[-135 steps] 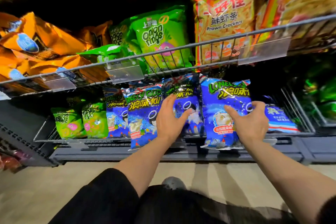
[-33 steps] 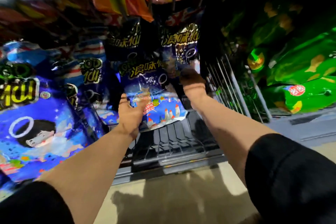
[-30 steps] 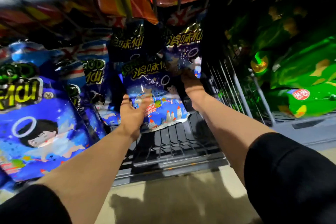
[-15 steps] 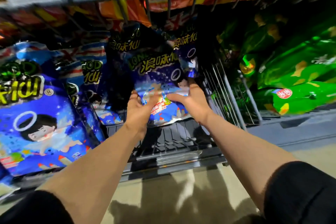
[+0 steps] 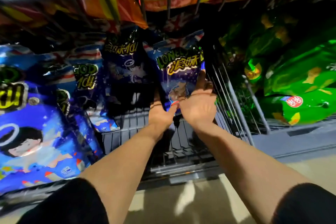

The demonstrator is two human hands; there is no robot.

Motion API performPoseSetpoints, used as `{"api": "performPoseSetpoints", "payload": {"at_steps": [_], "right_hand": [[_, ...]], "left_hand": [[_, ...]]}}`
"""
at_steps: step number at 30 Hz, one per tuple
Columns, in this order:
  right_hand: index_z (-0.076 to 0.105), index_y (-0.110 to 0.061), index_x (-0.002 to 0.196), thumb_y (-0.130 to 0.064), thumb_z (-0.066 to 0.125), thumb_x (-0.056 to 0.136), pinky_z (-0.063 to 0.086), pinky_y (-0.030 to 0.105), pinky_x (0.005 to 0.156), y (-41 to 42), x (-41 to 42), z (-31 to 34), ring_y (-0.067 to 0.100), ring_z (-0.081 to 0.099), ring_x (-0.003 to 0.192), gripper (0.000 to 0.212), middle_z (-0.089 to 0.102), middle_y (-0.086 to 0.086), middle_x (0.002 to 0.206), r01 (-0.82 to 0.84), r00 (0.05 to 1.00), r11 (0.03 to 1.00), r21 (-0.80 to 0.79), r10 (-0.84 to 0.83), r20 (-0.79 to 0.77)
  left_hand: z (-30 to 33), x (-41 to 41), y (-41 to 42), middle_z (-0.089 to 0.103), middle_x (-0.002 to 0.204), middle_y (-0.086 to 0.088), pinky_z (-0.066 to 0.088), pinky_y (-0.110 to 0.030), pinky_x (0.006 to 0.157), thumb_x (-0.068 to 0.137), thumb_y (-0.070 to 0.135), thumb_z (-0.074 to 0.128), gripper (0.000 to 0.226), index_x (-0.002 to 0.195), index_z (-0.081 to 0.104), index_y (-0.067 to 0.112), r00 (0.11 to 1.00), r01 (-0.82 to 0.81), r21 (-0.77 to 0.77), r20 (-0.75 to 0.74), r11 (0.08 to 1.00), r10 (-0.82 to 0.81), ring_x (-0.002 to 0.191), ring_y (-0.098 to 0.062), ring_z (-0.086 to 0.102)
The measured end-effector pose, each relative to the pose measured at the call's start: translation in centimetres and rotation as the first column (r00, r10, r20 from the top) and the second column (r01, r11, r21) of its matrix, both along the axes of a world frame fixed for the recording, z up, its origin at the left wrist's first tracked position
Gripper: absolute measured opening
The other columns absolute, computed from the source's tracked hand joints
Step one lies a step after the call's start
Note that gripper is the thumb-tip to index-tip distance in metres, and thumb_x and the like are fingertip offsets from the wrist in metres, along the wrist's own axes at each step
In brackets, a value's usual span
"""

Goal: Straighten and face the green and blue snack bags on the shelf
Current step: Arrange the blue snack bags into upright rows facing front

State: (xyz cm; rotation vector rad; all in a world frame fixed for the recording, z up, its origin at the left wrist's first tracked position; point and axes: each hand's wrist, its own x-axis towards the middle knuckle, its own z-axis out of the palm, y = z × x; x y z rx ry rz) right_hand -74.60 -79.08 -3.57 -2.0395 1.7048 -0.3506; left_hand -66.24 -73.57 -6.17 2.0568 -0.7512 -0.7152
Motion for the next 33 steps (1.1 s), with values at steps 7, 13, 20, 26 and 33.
{"api": "performPoseSetpoints", "payload": {"at_steps": [7, 13, 20, 26, 33], "right_hand": [[0.025, -0.009, 0.144, -0.037, 0.061, 0.088, 0.042, 0.034, 0.091, -0.1, -0.2, -0.6, 0.037, 0.050, 0.115, 0.072, 0.030, 0.018, 0.139, -0.109, 0.974, 0.983, 0.148, 0.076, 0.211], [0.028, -0.008, 0.138, -0.037, 0.062, 0.087, 0.044, 0.040, 0.096, -0.2, -0.5, -0.7, 0.041, 0.051, 0.113, 0.068, 0.031, 0.020, 0.137, -0.043, 0.976, 0.984, 0.174, 0.004, 0.219], [0.034, -0.003, 0.129, -0.031, 0.054, 0.092, 0.049, 0.043, 0.075, 2.9, -0.6, 1.4, 0.043, 0.059, 0.095, 0.051, 0.033, 0.020, 0.133, 0.122, 0.980, 0.992, 0.024, -0.124, 0.156], [0.040, -0.006, 0.129, -0.027, 0.056, 0.093, 0.044, 0.036, 0.078, 11.2, 3.0, 4.1, 0.031, 0.054, 0.107, 0.044, 0.043, 0.012, 0.130, -0.098, 0.930, 0.995, 0.029, 0.081, 0.357], [0.049, -0.007, 0.119, -0.037, 0.065, 0.085, 0.044, 0.044, 0.092, 20.8, 7.5, 6.0, 0.030, 0.054, 0.109, 0.048, 0.052, 0.013, 0.118, -0.400, 0.774, 0.915, 0.060, 0.301, 0.557]], "left_hand": [[0.8, 2.0, -2.4, 0.032, 0.155, -0.011, 0.031, -0.026, 0.103, 0.097, 0.013, 0.053, 0.067, 0.153, 0.016, 0.017, 0.994, 0.069, -0.069, 0.089, 0.995, -0.062, 0.137, -0.029, 0.038], [0.7, 1.5, -2.6, 0.032, 0.154, -0.009, 0.028, -0.018, 0.096, 0.099, 0.015, 0.049, 0.065, 0.153, 0.013, 0.020, 0.986, 0.164, -0.020, 0.013, 0.986, -0.163, 0.138, -0.025, 0.036], [2.6, 2.9, 3.5, 0.056, 0.132, -0.020, 0.043, -0.029, 0.091, 0.099, 0.025, 0.051, 0.060, 0.151, 0.024, 0.013, 0.993, 0.045, 0.046, 0.106, 0.998, -0.050, 0.119, -0.033, 0.055], [7.0, 2.8, 13.8, 0.048, 0.143, -0.004, 0.040, -0.021, 0.094, 0.098, 0.018, 0.051, 0.053, 0.147, 0.033, 0.012, 0.964, 0.012, -0.113, 0.266, 0.994, 0.018, 0.125, -0.022, 0.051], [9.0, 4.5, 25.0, 0.057, 0.107, -0.005, 0.050, -0.033, 0.073, 0.091, 0.015, 0.058, 0.032, 0.122, 0.054, 0.013, 0.814, -0.102, -0.420, 0.486, 0.902, 0.318, 0.082, 0.000, 0.056]]}}
